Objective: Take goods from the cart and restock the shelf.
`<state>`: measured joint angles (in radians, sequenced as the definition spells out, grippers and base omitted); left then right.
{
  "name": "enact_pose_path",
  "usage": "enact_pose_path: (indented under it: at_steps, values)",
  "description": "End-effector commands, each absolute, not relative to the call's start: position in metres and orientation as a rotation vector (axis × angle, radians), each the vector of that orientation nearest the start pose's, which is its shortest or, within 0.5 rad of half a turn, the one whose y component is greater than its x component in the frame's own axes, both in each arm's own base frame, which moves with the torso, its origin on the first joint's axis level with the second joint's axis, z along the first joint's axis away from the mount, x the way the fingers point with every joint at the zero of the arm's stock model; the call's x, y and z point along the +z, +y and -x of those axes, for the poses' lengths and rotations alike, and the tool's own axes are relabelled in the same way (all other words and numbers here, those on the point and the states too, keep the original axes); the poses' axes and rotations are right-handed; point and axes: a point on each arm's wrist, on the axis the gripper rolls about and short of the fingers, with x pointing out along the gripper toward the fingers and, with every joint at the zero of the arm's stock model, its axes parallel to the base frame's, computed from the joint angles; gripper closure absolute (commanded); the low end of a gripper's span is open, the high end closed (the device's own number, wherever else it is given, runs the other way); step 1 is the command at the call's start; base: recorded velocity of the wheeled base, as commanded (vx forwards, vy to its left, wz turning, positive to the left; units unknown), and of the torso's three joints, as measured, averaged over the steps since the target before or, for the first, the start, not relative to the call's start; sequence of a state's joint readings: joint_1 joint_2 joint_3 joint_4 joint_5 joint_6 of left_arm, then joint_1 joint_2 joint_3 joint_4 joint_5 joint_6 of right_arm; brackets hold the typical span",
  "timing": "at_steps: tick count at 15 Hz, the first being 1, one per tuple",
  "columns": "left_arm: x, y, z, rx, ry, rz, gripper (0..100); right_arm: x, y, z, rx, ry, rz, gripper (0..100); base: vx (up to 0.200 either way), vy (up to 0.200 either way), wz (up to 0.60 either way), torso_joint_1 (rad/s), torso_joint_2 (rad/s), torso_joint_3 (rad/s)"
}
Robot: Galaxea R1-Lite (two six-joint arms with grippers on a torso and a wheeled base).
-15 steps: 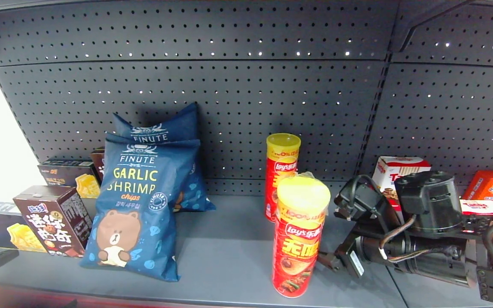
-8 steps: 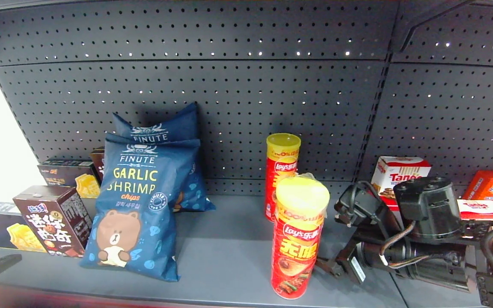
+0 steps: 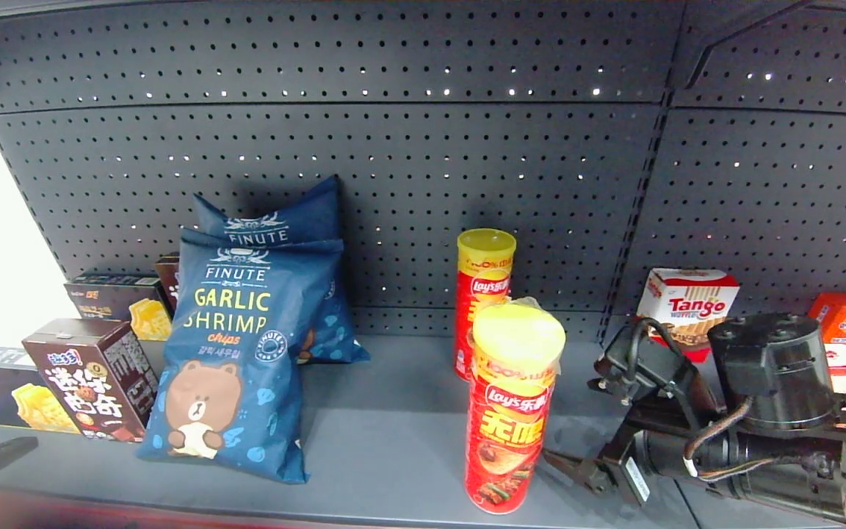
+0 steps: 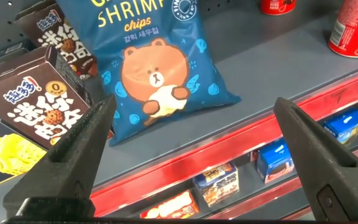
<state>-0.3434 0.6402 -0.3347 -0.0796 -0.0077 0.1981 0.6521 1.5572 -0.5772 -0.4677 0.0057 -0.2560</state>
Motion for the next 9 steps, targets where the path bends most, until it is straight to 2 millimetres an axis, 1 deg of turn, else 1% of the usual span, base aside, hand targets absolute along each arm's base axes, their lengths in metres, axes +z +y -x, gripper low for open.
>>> enact_pose_path:
  at_steps: [1, 9]
  values:
    - [0.1759, -0.0167, -0.0461, -0.371, 0.190, -0.233, 0, 0.1493, 0.1505, -0.1945, 0.711, 0.399, 0.405, 0, 0.000, 0.000, 0.00, 0.000, 0.00, 0.000]
    - [0.1751, -0.0167, -0.0461, -0.371, 0.193, -0.234, 0, 0.1474, 0.1596, -0.1998, 0.726, 0.405, 0.410, 0, 0.000, 0.000, 0.00, 0.000, 0.00, 0.000]
